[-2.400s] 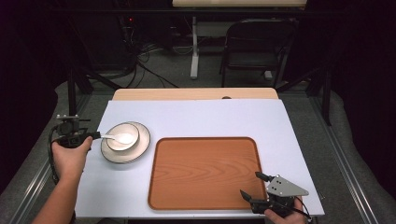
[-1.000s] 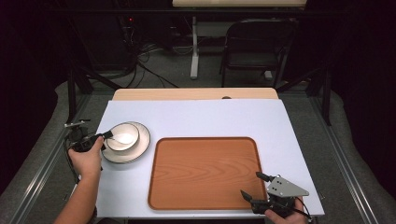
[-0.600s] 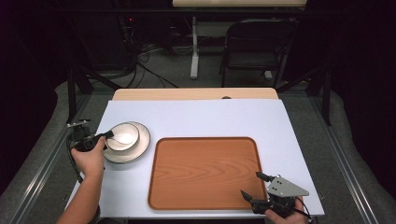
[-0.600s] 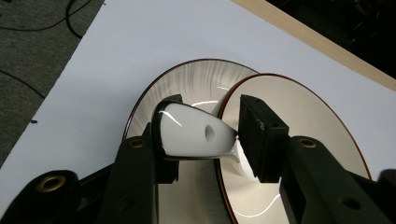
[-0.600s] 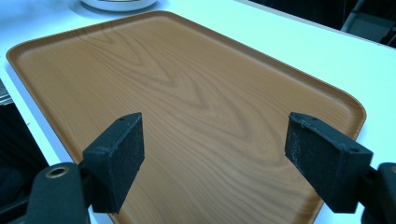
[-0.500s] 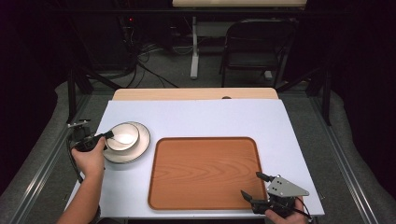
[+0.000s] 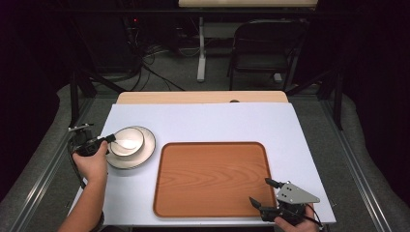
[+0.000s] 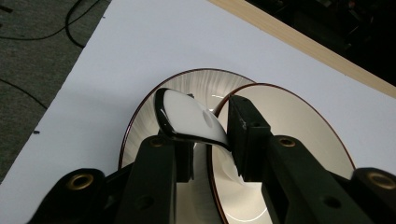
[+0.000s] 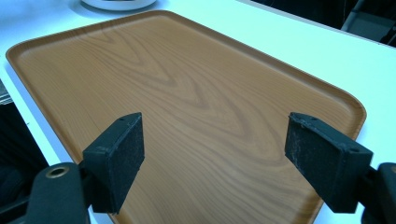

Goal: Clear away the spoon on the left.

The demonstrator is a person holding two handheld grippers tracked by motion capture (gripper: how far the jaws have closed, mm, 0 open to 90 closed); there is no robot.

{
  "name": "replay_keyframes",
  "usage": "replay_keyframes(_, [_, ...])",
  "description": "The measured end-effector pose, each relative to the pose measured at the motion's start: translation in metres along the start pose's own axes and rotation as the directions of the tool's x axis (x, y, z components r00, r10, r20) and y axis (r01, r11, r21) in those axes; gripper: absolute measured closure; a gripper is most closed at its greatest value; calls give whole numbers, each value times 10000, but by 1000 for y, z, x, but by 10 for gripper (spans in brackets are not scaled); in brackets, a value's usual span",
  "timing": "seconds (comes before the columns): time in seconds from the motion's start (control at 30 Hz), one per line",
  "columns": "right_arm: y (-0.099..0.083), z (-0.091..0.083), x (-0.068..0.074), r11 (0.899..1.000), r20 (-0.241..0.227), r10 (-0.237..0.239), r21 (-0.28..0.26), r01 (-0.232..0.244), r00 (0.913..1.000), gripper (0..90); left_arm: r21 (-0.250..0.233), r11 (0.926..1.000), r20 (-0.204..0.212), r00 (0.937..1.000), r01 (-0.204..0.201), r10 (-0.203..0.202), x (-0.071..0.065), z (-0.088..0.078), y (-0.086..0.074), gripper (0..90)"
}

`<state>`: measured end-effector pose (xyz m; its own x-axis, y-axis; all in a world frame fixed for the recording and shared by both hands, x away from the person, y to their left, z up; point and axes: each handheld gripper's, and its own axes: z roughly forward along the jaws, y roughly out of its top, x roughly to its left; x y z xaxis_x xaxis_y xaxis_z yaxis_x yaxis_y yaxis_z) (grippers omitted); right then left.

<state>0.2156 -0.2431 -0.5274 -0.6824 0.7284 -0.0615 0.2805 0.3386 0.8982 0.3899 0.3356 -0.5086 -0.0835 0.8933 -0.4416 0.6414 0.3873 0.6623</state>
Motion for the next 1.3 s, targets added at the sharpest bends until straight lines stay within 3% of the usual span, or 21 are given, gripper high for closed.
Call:
replay_keyframes(0.5, [0,0,0,10000,6,13,-3,-13,10000,198,-168,9999,308,9995,26,-21,-5,-9,7,831])
replay_keyframes(0.97, [0,0,0,10000,7,19,-11,-19,10000,199,-83,10000,444,9990,-54,58,-10,-13,12,844])
replay_keyframes(1.3, [0,0,0,10000,18,25,-2,-25,10000,198,-84,9987,583,9970,-502,506,-17,-26,21,844])
